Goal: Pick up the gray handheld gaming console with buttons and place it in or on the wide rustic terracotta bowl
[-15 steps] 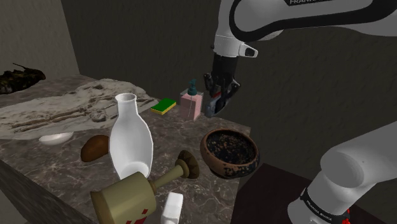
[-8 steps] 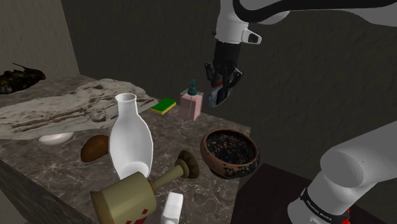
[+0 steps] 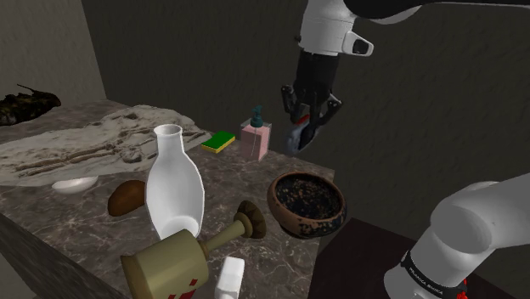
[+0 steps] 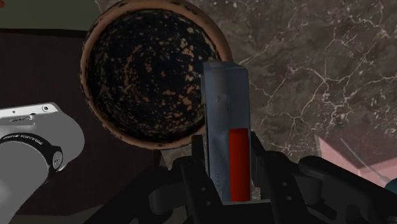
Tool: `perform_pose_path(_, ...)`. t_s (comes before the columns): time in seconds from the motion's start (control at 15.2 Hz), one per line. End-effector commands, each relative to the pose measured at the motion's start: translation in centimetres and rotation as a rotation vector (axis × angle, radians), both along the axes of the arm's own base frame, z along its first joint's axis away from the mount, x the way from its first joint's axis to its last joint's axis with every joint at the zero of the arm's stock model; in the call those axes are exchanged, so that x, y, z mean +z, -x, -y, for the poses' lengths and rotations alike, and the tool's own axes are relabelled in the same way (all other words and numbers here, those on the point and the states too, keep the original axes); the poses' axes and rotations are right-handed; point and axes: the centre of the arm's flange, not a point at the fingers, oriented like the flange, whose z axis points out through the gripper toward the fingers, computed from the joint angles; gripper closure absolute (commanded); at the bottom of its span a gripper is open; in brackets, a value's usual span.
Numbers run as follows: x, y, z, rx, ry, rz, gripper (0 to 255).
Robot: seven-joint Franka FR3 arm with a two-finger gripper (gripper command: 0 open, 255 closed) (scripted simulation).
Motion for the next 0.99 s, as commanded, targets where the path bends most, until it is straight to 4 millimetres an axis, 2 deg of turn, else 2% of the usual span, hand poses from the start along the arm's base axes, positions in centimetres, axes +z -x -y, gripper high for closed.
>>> perform_pose_path(0.0, 0.1, 2.3, -1.2, -0.001, 0.0, 0.0, 255)
perform_pose_path(0.13, 0.4, 4.5, -2.7, -0.001, 0.0, 0.0, 255)
perform_pose_path(0.2, 0.6, 6.3, -3.9, -0.001, 0.0, 0.0, 255)
perform_pose_path(0.92, -5.2, 6.3, -3.9, -0.001, 0.0, 0.0, 255)
